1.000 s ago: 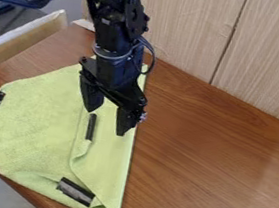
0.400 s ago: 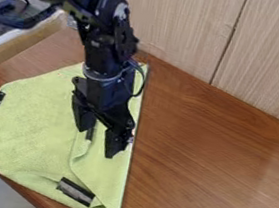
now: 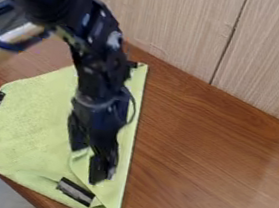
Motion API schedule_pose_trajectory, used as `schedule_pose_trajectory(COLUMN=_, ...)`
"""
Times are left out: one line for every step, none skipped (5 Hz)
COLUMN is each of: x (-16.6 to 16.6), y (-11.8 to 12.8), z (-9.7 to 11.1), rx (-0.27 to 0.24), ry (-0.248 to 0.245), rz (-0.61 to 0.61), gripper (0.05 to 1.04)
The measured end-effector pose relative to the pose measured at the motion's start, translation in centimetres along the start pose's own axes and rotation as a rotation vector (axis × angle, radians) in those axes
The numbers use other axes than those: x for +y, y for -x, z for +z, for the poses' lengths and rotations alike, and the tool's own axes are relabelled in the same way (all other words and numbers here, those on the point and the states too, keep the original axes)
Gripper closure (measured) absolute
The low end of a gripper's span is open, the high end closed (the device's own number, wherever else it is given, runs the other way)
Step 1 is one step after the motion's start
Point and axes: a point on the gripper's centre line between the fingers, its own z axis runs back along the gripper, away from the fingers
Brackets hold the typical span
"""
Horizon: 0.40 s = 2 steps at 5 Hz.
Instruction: Fold the cloth from rigth bottom to the left top
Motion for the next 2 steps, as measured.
schedule_pose_trajectory(x=-0.6, y=0.8, z=-1.8, rx=0.03, ry=0.038, rz=-0.077, gripper=0.084)
schedule_pose_trajectory(x=-0.6, y=1.6, z=-3.4, rx=0.072, ry=0.043, rz=-0.098, gripper=0.084)
